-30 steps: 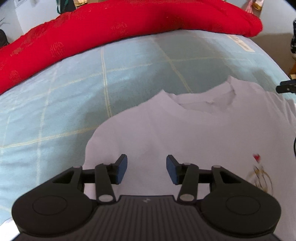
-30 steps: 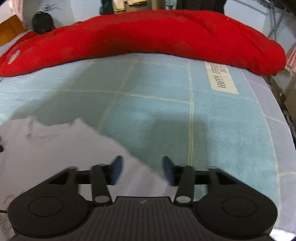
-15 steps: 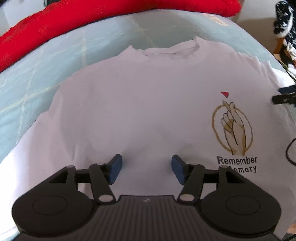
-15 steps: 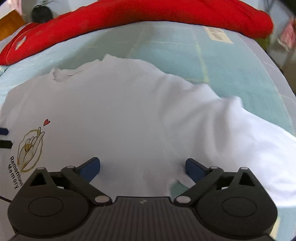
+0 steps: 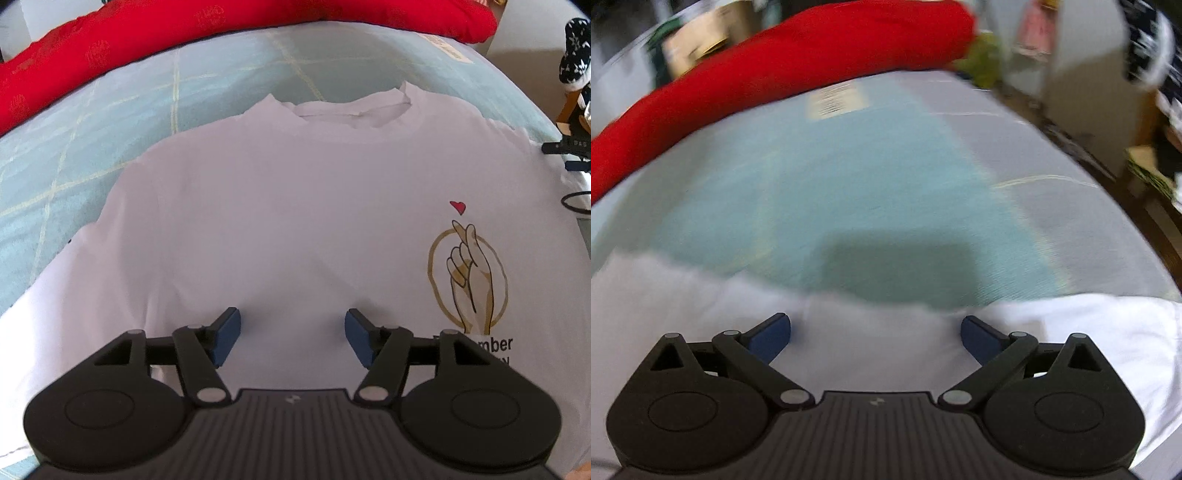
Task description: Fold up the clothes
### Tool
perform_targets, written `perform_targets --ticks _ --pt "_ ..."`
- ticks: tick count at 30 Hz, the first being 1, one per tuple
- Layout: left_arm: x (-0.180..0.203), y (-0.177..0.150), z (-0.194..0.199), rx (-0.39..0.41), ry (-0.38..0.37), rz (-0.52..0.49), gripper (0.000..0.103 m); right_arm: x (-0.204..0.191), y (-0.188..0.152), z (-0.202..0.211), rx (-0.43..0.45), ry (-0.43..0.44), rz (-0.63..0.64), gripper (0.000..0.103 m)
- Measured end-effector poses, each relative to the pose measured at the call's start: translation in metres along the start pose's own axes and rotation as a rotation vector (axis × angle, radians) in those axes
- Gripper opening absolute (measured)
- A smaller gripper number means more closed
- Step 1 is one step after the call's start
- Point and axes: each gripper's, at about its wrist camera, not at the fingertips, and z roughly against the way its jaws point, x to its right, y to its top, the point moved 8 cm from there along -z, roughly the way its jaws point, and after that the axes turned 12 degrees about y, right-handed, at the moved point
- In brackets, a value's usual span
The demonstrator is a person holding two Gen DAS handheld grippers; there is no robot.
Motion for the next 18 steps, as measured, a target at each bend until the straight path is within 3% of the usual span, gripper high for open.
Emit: perform_targets --ticks 4,8,12,18 --pt "0.002 0.001 0.0 -0.003 0.006 -0.01 0.065 -0.002 0.009 0.021 0.01 0.026 -0.014 0.101" --pt "0.003 0.003 -0.002 -0.01 0.003 -0.009 0.066 0.024 -0.004 0.05 0.054 -0.046 -0.052 0.103" --pt "0.004 0.004 -0.003 -0.016 -0.001 -0.022 0.068 0.085 -0.025 0.047 0.033 -0.155 -0.152 0.103" --pt "0.006 0.004 -0.006 -0.03 -0.005 -0.044 0.071 0.156 -0.034 0.077 0.076 -0.191 -0.291 0.103"
